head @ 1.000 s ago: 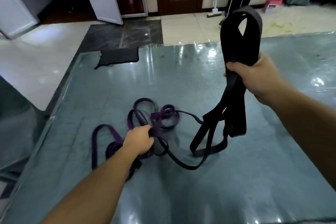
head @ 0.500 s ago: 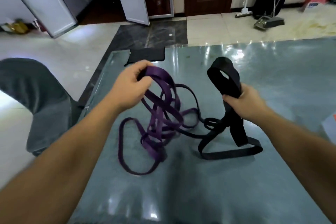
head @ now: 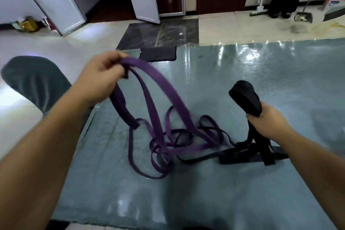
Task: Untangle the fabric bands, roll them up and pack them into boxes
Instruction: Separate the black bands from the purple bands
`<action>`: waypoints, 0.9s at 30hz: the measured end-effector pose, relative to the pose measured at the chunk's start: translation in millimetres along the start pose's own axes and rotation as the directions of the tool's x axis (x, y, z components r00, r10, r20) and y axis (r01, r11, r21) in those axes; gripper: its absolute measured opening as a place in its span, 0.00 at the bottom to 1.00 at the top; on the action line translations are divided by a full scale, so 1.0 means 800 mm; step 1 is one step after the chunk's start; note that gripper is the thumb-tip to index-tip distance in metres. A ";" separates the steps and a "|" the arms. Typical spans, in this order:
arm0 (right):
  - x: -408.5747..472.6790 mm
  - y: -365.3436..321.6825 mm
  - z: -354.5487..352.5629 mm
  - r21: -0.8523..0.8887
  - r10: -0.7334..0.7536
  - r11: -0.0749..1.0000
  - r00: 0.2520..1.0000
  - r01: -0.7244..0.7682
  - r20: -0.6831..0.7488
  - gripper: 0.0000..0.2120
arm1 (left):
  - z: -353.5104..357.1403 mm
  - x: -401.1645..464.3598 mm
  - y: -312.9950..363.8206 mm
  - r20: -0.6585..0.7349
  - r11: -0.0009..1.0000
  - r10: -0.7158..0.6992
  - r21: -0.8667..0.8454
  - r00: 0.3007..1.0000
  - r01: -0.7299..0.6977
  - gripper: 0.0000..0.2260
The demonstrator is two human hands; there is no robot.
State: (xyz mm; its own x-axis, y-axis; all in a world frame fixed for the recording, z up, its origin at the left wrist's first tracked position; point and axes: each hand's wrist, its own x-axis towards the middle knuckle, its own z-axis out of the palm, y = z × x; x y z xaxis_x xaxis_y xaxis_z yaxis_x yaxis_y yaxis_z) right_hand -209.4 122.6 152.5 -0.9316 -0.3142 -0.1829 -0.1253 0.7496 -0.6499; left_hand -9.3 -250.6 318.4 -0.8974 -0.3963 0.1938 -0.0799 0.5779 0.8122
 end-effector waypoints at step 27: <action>-0.021 0.017 0.025 0.011 0.062 0.998 0.998 -0.062 0.006 0.07 | 0.388 -0.077 -0.170 0.671 0.743 -0.359 0.626 0.649 -0.236 0.21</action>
State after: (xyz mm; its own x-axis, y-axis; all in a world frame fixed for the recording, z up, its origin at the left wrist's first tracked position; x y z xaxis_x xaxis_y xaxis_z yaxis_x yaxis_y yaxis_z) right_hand -188.8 126.7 132.1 -0.9355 -0.2707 -0.2270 -0.0636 0.7610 -0.6456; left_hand -77.6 -83.6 25.2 -0.8449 0.0144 -0.5348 -0.1187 0.9697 0.2136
